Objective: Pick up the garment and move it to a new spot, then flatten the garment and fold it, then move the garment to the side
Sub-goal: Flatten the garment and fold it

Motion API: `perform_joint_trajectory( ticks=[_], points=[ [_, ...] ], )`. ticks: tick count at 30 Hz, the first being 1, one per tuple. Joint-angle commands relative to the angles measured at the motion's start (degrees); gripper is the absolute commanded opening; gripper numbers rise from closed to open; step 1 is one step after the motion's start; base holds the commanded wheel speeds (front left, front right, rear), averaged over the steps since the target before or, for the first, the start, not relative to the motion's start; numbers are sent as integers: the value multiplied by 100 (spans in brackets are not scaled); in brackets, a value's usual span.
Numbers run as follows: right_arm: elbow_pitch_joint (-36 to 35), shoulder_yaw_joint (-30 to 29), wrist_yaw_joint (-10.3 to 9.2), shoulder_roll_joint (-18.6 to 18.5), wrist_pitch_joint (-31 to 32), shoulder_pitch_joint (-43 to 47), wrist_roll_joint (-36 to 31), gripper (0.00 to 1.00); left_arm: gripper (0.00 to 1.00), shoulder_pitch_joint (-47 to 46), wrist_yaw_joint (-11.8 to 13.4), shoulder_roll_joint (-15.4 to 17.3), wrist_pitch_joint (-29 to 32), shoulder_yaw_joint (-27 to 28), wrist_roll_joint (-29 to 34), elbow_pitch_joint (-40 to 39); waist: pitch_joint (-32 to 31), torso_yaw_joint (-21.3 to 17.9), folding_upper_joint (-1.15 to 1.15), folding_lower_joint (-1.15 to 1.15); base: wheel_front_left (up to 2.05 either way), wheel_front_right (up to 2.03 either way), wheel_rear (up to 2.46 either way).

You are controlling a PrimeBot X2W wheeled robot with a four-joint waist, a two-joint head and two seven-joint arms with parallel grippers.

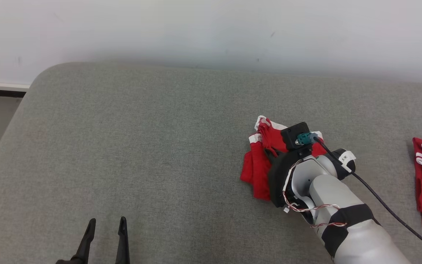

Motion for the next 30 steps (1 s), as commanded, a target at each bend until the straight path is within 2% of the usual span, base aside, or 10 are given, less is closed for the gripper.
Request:
perform_joint_trajectory(
  ticks=[1, 7, 8, 9, 15, 23, 24, 25, 26, 30],
  points=[
    [-17, 37, -18, 41, 22, 59, 42, 0, 100, -56, 5, -1, -8, -4, -4, 13, 20, 35, -1, 0, 0, 0, 0],
    [26, 143, -18, 87, 179, 130, 299, 0, 100, -79, 25, -1, -8, -24, -29, 13, 46, 57, -1, 0, 0, 0, 0],
    [-8, 182, -18, 94, 202, 152, 393, 36, 100, -85, 26, -1, -8, -28, -35, 17, 52, 55, -1, 0, 0, 0, 0],
    [-110, 201, -18, 100, 184, 173, 621, 100, 100, -94, 25, -2, -8, -38, -38, 22, 57, 57, -1, 0, 0, 0, 0],
    [-903, 199, -17, 90, -106, 156, 1891, 100, 100, -114, 47, -1, -8, -33, -52, 28, 40, -4, -1, 0, 0, 0, 0],
    [-634, -613, -17, -493, -590, 163, 1357, 100, 100, -44, 29, -1, -8, -66, 5, 44, -98, -71, -1, 0, 0, 0, 0],
    [-510, -690, -17, -592, -636, 212, 1198, 66, 100, -35, 22, -1, -8, -78, 9, 48, -121, -65, -1, 0, 0, 0, 0],
    [-397, -759, -17, -664, -682, 255, 1076, 11, 100, -26, 22, -1, -8, -88, 15, 51, -134, -58, -1, 0, 0, 0, 0],
    [-255, -808, -17, -710, -684, 325, 978, 0, 100, -21, 20, -1, -8, -103, 20, 59, -153, -48, -1, 0, 0, 0, 0],
    [117, -800, -17, -762, -680, 485, 664, 0, 100, -7, -7, -1, -7, -124, 33, 67, -168, -23, -1, 0, 0, 0, 0]
  ],
)
